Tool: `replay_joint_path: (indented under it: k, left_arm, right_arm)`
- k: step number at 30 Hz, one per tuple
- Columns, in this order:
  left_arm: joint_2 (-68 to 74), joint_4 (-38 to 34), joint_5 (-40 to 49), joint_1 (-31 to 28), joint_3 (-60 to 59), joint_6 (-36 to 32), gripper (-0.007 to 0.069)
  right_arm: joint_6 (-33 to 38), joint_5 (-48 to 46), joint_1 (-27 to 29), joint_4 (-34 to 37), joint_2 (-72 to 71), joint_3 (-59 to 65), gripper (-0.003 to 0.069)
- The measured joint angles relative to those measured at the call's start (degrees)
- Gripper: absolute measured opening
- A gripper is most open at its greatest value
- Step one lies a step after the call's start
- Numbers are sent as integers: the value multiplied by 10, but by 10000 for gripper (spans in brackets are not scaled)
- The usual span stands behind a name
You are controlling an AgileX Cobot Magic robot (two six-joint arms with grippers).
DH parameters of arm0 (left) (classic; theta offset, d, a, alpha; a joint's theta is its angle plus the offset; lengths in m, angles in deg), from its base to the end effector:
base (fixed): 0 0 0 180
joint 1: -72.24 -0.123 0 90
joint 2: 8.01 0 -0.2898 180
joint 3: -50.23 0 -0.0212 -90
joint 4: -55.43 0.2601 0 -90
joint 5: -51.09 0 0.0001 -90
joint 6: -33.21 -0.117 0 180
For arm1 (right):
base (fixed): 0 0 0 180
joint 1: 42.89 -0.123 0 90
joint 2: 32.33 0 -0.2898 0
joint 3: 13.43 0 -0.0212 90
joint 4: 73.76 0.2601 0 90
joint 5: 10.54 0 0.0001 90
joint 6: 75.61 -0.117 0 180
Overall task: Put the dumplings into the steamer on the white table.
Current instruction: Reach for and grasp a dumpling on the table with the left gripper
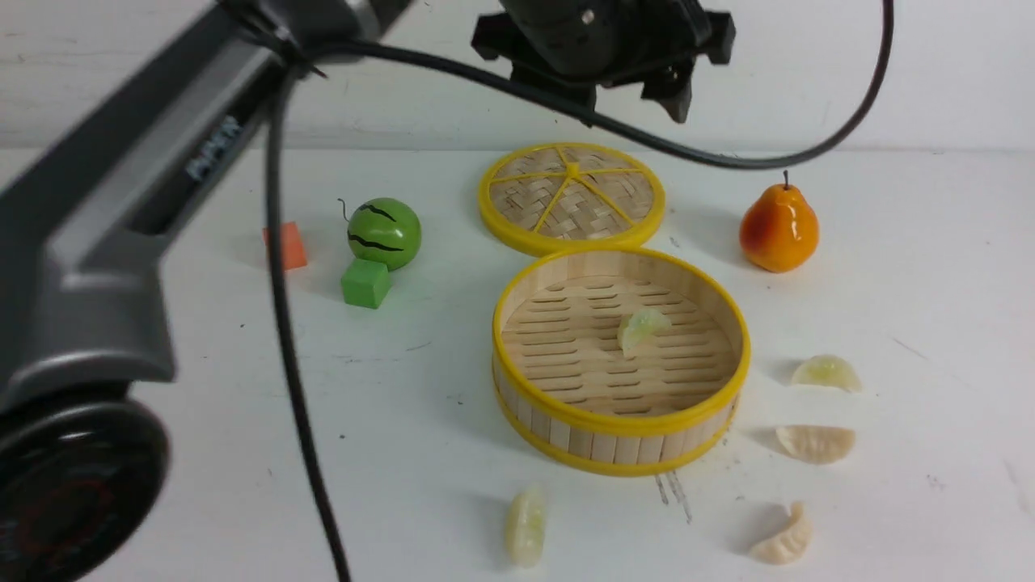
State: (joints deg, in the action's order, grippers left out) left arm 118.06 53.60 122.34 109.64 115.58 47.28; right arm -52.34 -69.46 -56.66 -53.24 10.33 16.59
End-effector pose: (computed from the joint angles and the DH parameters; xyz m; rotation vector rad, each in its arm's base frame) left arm 0.3744 -0.2907 0.4247 0.4798 2.3054 -0.4925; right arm 0.1028 0.0614 0.3454 -0.6649 2.1535 0.3585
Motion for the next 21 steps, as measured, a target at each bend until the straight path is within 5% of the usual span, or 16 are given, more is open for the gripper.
replay_joint_path:
  k: [14,21]
  left_arm:
    - [-220,13,-2,0,-542,11,539]
    - [-204,-22,-118,0,-664,22,539]
  right_arm:
    - [0,6,0,0,0,0,59]
    - [0,30,0,0,0,0,64]
